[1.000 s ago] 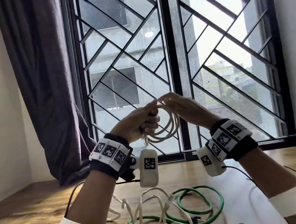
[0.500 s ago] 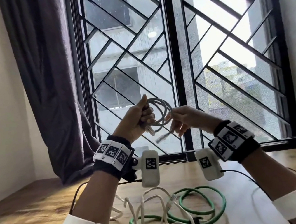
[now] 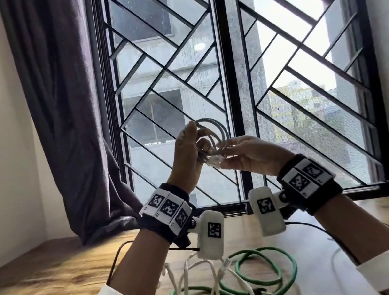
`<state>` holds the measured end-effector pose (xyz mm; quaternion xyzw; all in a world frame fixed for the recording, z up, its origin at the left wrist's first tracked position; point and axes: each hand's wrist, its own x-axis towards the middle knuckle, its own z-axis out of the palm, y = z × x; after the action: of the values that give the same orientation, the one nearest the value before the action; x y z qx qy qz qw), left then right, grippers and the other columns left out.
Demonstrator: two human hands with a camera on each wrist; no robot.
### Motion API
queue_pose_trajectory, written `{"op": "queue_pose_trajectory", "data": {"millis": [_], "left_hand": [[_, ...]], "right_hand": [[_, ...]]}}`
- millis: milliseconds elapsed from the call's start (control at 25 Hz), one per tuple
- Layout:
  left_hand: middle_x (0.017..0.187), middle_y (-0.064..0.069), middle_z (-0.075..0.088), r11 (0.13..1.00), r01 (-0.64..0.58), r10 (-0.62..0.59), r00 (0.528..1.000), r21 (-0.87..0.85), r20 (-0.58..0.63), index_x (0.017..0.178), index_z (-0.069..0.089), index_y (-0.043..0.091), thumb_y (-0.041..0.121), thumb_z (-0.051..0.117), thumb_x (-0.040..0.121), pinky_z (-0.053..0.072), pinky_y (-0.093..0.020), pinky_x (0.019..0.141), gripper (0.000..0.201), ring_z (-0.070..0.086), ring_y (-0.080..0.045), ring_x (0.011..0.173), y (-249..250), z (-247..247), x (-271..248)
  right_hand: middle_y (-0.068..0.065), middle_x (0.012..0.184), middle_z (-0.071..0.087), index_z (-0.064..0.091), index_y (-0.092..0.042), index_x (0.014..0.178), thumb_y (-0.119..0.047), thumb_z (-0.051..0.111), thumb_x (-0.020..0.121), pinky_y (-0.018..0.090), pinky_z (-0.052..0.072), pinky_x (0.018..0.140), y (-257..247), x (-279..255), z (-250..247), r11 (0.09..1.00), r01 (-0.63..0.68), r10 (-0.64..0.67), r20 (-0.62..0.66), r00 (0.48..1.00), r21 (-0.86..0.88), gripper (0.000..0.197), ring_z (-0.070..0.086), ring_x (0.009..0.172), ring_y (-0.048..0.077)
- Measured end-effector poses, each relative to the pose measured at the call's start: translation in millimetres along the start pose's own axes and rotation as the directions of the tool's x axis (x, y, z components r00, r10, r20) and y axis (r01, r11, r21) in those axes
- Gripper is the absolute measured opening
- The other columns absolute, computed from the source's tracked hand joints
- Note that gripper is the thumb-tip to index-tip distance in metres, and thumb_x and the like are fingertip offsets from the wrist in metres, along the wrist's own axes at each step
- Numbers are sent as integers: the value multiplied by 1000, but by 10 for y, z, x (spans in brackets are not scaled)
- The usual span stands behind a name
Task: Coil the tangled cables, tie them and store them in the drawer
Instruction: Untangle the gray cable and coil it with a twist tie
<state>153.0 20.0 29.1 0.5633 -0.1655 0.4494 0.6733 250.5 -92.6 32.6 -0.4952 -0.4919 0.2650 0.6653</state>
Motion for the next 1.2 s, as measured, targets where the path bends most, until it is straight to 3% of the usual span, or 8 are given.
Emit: {"op": "queue_pose_trajectory", "data": {"millis": [160, 280, 480, 600, 760, 920, 1080, 1200], "left_hand": [[64, 3, 63, 977, -165, 158, 986, 134, 58, 92, 48, 3, 28, 31, 103, 44, -20, 44, 32, 52, -7, 49, -50, 102, -65], [62, -4, 68, 971, -215, 212, 977, 109, 35, 92, 47, 4, 37, 33, 100, 52, -26, 54, 37, 63, -17, 53, -99, 165, -113], [32, 6, 32, 966, -258, 258, 966, -9, 5, 71, 38, 14, 40, 36, 98, 33, -17, 39, 38, 26, -8, 25, -114, 204, -153], [31, 6, 27, 977, -80, 73, 997, -198, -38, 70, 44, 13, 37, 37, 100, 36, -19, 39, 39, 26, -9, 24, -121, 163, -164], [28, 4, 28, 889, 248, -212, 968, -386, 134, 56, 51, 12, 32, 39, 97, 34, -17, 38, 47, 28, -9, 20, -41, 159, -244], [28, 5, 29, 853, 390, -325, 917, -347, 231, 67, 40, 9, 28, 37, 96, 38, -14, 38, 35, 29, -7, 21, 149, 264, -364], [30, 7, 27, 820, 468, -452, 883, -330, 129, 68, 43, 10, 33, 35, 94, 30, -13, 40, 36, 27, -7, 23, 253, 378, -463], [32, 6, 27, 767, 452, -498, 867, -455, 21, 51, 55, 8, 42, 28, 96, 27, -12, 40, 62, 27, -8, 25, 183, 534, -613]], "right_hand": [[13, 86, 69, 61, 3, 93, 7, 44, 92, 22, 58, 71, -4, 30, -54, 998, 17, -14, -44, 999, 60, 17, 70, 78, 19], [18, 99, 62, 61, 6, 96, 6, 47, 90, 23, 58, 72, 21, 50, 1, 998, 15, -11, -58, 998, 65, 15, 62, 90, 22], [6, 72, 60, 65, -8, 83, 5, 49, 88, 13, 47, 49, 97, 55, 95, 1000, -29, 29, -55, 998, -8, 22, 56, 56, 8], [5, 68, 60, 63, -6, 89, -12, 47, 95, 21, 52, 57, 61, -49, 104, 999, -32, 30, -165, 986, -8, 18, 57, 59, 13], [9, 86, 60, 56, -7, 110, -52, 37, 94, 33, 54, 71, -85, -246, 142, 995, -1, -17, -191, 981, -98, 51, 61, 69, 20], [3, 61, 58, 66, -12, 95, -56, 32, 94, 30, 51, 60, -222, -566, 324, 946, 113, -184, -217, 959, -304, 55, 57, 47, 10], [4, 66, 56, 62, -14, 99, -59, 38, 91, 24, 49, 48, -207, -794, 412, 922, 70, -190, -286, 939, -382, 51, 57, 52, 12], [3, 59, 48, 58, -12, 83, -45, 41, 96, 16, 36, 32, -123, -803, 406, 853, -2, -288, -472, 834, -523, 40, 49, 40, 12]]}}
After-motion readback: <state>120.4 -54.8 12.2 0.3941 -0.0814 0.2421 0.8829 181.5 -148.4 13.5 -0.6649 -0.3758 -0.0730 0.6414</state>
